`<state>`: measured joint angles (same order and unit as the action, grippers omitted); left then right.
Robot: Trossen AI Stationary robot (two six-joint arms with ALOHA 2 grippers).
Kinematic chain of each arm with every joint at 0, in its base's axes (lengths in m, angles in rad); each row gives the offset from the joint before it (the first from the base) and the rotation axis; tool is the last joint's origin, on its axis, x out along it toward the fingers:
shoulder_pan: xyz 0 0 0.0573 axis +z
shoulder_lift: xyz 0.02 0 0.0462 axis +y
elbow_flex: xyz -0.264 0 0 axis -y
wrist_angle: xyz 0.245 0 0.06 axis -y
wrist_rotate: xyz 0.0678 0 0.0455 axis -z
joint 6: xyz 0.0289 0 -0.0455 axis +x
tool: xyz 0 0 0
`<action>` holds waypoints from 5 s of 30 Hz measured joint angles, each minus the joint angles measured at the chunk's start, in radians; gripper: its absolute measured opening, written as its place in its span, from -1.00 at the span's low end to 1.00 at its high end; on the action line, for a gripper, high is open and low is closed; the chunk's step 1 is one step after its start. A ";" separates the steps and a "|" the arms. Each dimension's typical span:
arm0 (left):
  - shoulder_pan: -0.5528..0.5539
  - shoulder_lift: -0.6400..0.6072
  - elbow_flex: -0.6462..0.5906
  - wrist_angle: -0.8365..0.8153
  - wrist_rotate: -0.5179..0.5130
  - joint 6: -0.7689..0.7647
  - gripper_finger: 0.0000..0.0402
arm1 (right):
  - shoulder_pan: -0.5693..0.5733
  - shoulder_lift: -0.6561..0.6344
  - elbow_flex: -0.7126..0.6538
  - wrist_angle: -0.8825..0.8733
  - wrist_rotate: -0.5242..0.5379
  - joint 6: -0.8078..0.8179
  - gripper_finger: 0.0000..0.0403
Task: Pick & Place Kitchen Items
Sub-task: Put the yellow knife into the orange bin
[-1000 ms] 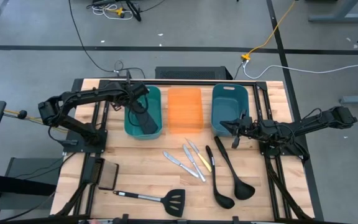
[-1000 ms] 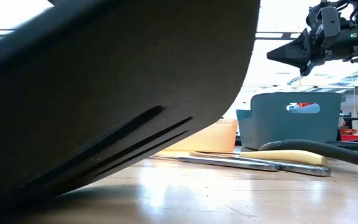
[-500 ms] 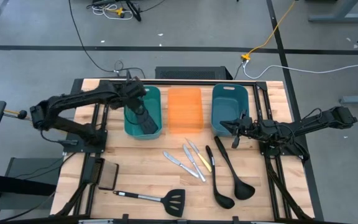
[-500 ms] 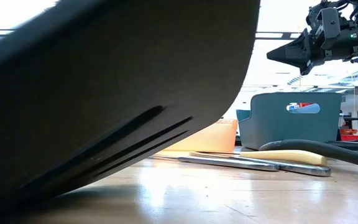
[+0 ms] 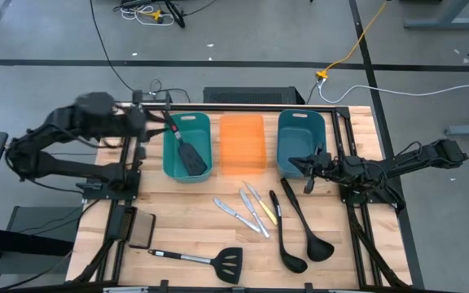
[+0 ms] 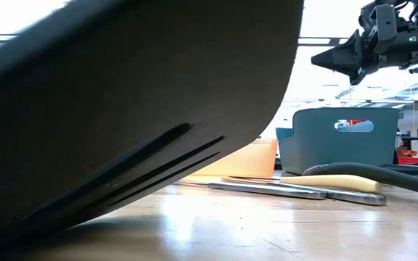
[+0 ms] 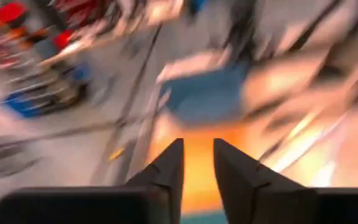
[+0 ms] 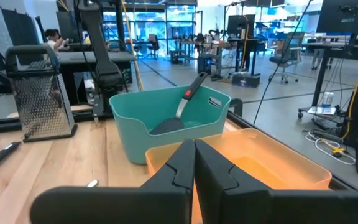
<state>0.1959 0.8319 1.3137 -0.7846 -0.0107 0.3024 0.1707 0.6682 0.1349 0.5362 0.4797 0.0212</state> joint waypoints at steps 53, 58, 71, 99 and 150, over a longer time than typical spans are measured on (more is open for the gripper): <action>-0.011 -0.750 -1.233 0.856 -0.076 -0.174 -0.96 | 0.003 0.485 0.667 -0.847 -0.121 0.309 -0.96; -0.011 -0.750 -1.233 0.859 -0.052 -0.169 -0.93 | 0.027 0.715 0.892 -1.043 -0.267 0.393 -0.97; -0.011 -0.750 -1.232 0.821 -0.049 -0.191 -0.94 | 0.115 1.087 1.068 -1.189 -0.412 0.740 -0.48; -0.011 -0.750 -1.232 0.816 -0.049 -0.182 -0.91 | 0.161 1.121 0.998 -1.197 -0.383 0.958 -0.36; -0.011 -0.749 -1.231 0.797 -0.049 -0.172 -0.91 | 0.202 1.186 1.068 -1.198 -0.299 0.940 -0.36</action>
<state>0.1845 0.0826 0.0826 0.0124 -0.0601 0.1303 0.3729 1.8542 1.2026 -0.6616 0.1807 0.9614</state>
